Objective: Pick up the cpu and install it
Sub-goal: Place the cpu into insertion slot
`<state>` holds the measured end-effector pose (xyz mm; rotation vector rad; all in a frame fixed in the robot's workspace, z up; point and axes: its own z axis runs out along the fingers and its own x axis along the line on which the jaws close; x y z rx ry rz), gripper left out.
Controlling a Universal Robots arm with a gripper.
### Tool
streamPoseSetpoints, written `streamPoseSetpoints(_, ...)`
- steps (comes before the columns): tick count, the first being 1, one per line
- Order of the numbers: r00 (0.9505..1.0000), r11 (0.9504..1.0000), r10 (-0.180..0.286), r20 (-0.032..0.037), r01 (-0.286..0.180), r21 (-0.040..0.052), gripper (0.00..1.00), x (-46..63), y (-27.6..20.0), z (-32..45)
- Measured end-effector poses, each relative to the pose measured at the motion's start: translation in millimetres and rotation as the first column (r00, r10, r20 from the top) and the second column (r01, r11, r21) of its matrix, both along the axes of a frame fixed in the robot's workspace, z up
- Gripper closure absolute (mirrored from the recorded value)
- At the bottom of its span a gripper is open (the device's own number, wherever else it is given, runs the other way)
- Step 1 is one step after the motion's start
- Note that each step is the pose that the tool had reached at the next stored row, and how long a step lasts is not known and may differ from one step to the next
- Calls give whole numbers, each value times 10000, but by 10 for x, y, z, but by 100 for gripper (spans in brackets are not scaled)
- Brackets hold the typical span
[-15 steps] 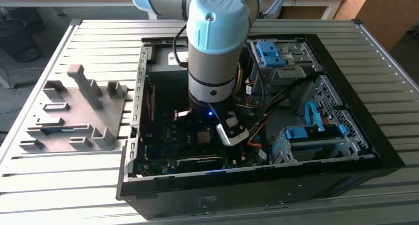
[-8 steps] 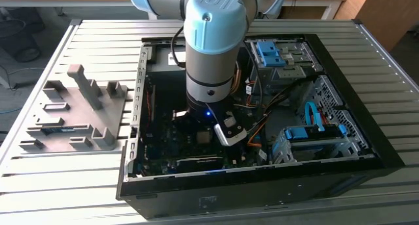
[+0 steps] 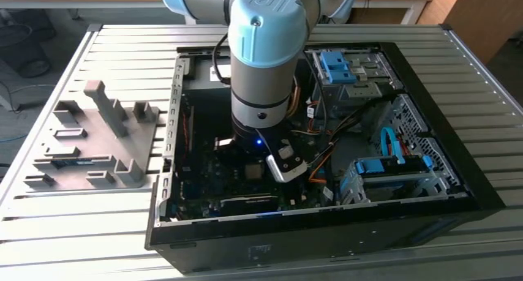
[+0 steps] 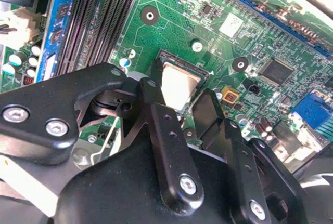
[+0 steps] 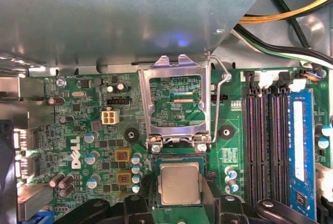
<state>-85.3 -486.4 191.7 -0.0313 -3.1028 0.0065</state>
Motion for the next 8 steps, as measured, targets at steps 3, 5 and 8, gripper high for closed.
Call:
streamPoseSetpoints(3, 10000, 10000, -1, -1, 1, -3, 49, -1, -1, 18)
streamPoseSetpoints(5, 10000, 10000, -1, 0, 1, -2, 49, -1, 0, 64)
streamPoseSetpoints(8, 10000, 10000, -1, 0, 1, -1, 49, -1, 0, 140)
